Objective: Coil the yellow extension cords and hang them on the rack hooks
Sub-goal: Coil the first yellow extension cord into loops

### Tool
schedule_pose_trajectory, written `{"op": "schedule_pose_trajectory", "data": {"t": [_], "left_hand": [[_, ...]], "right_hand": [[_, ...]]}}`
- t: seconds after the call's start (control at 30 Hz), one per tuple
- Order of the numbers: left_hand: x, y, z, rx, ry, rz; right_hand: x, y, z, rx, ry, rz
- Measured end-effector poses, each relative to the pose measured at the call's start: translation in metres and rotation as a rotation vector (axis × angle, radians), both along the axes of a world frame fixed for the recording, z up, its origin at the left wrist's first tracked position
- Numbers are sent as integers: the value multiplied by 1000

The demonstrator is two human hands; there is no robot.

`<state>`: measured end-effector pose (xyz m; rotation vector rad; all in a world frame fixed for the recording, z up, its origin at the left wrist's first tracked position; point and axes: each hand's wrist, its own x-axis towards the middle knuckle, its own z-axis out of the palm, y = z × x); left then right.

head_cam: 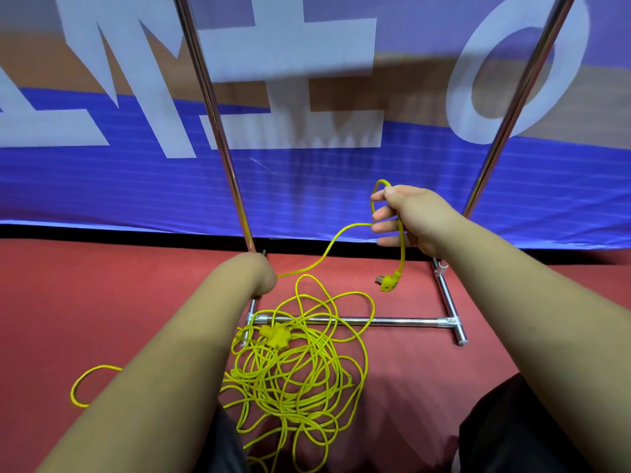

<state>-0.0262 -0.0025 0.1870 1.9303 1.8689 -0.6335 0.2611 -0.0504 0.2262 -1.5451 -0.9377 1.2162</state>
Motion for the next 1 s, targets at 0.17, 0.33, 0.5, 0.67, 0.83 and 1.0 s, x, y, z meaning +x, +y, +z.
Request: {"op": "schedule_pose_trajectory", "data": {"t": [0.17, 0.33, 0.5, 0.67, 0.83, 1.0], "left_hand": [[-20, 7, -6, -408, -595, 668], [-15, 7, -7, -174, -1046, 870], [-12, 12, -3, 327, -1303, 709], [-16, 15, -5, 590, -1186, 544], [-16, 20, -10, 411, -1126, 696], [-20, 14, -8, 317, -446, 143]], "right_hand": [[1, -3, 1, 26, 1, -62], [3, -3, 1, 6, 30, -99], [3, -1, 0, -35, 58, -150], [2, -2, 1, -83, 18, -139], [2, -1, 1, -91, 36, -140], [6, 2, -3, -63, 53, -170]]}}
